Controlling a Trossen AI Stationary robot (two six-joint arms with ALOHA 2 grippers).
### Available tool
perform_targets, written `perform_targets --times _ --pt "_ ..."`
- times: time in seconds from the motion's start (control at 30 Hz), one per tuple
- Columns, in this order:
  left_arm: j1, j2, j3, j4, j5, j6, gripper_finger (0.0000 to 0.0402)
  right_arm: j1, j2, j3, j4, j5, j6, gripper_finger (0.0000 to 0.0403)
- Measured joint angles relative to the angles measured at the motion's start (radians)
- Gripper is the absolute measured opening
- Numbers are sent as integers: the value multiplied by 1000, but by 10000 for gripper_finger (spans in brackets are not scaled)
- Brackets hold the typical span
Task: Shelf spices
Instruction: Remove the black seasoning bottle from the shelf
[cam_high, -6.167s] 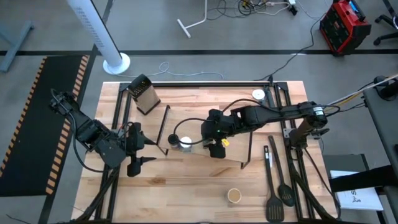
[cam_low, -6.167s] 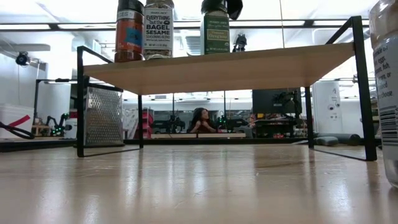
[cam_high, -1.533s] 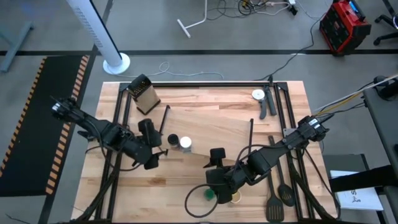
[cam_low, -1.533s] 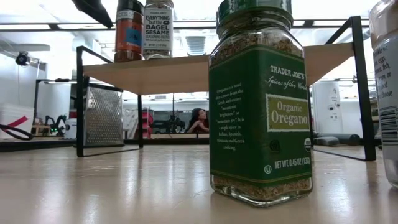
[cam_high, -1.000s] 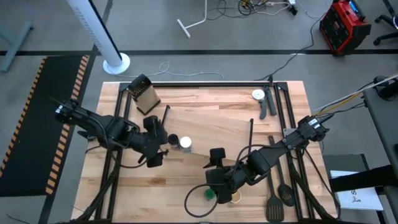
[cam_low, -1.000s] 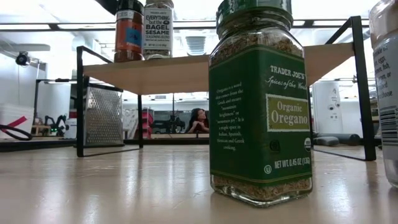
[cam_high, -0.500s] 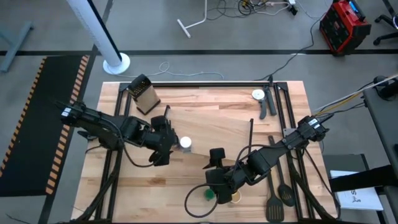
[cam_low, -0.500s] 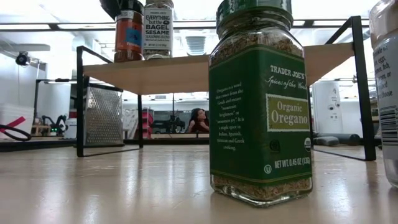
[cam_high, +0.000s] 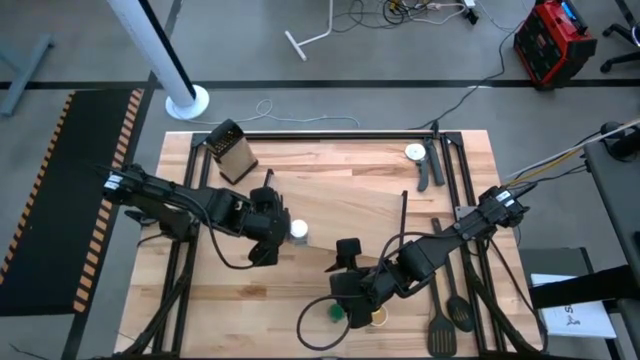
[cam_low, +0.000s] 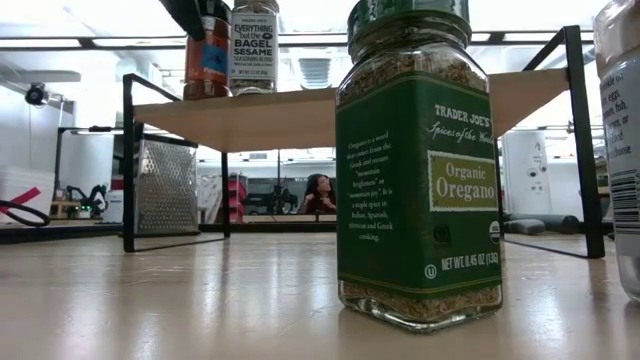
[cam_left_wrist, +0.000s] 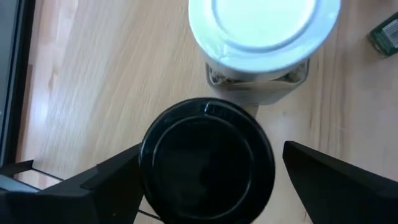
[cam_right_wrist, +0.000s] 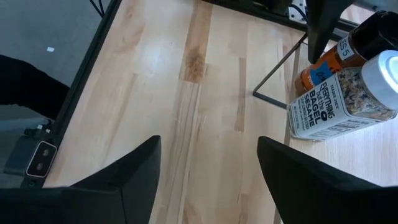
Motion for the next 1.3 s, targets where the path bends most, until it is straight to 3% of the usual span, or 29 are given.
perform_targets --times 0.7,0.9,1.17,1.3 --pt "13 0 -19 50 -7 0 296 0 0 0 6 -2 0 233" --pt "24 0 -19 53 -8 -3 261 1 0 0 6 -2 0 225" --pt "32 0 -19 52 -9 -4 186 2 0 0 7 -2 1 231" --pt "32 -1 -19 48 -9 -3 178 2 0 0 7 -2 1 228"
